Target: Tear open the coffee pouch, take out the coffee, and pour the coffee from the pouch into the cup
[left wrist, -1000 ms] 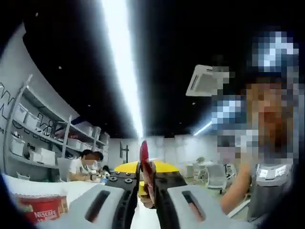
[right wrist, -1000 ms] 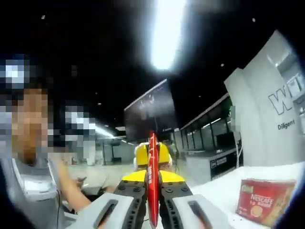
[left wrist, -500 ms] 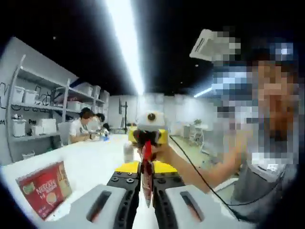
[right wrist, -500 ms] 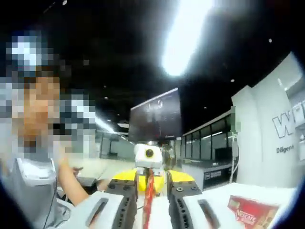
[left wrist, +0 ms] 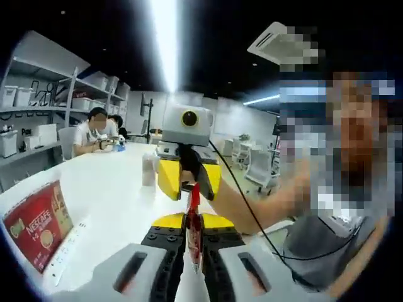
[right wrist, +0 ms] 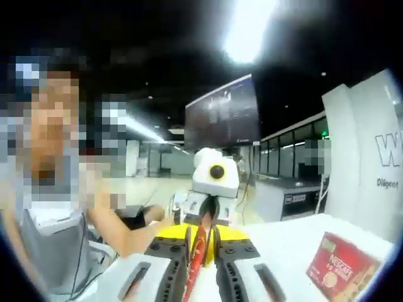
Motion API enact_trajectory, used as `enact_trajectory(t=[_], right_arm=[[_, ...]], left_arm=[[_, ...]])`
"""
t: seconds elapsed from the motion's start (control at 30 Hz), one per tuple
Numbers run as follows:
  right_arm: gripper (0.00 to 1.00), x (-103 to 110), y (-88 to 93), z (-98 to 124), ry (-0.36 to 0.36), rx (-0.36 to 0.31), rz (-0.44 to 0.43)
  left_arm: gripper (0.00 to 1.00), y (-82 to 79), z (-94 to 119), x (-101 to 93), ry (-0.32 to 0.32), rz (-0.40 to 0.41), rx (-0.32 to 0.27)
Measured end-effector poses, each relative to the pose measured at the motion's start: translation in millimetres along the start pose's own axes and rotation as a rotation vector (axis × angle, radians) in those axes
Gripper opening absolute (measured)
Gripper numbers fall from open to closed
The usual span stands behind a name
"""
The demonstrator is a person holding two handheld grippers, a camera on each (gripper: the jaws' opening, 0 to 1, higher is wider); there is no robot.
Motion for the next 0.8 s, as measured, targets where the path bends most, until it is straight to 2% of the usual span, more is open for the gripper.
enact_trajectory(t=[0.17,0.27,0.33,0.5,0.57,0.63,0.67,0.73,0.77,0.8], right_arm=[[0.11,-3.0,6.5,-4.9,0.019,0.033,0.001],[0.11,-6.7,6.5,-5.9,0.034,0.037,0.000],[0.06,-8.7,6.7,-7.4,0.037,0.038,-0.007],[0.05,-10.8,11.3,-9.9,0.054,0.059,-0.052],[0.04,-17.7,9.5,-8.4,0.105,0.050,-0.109],[0.03,-22.4,7.6,-7.3,0.124,0.036,-0.125],[0.03,-24.0,6.4,-5.8,0.129,0.025,-0.127],[0.03,-28.1,3.5,-4.3,0.157,0.006,-0.124],[0.03,-28.6,2.7,-3.5,0.159,0.001,-0.124],[0.03,-29.8,0.8,-2.1,0.163,-0.012,-0.129]], left_arm=[[0.10,0.3,3.7,1.3,-0.015,0.002,0.004],[0.10,4.7,5.2,1.2,-0.029,0.005,0.027],[0.10,5.3,5.6,2.7,-0.032,0.009,0.033],[0.10,10.3,7.9,9.6,-0.052,0.014,0.061],[0.10,9.5,8.6,15.7,-0.088,0.005,0.058],[0.11,7.3,11.9,25.8,-0.124,-0.043,0.040],[0.12,5.2,17.1,35.2,-0.140,-0.118,0.015],[0.16,4.5,15.9,35.0,-0.147,-0.146,-0.004],[0.23,2.5,13.8,35.0,-0.138,-0.152,-0.030],[0.35,1.0,12.4,35.5,-0.128,-0.150,-0.056]])
Point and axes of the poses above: the point that each gripper's makers call its tool centre point, and the gripper's own axes: z roughly backward along the fingers, x roughly to its left, y roughly out of its underside, the point moved 4 cm from there along z, roughly backward along the fingers, and after that the axes turned 9 degrees about -z, right-handed, at the moved point
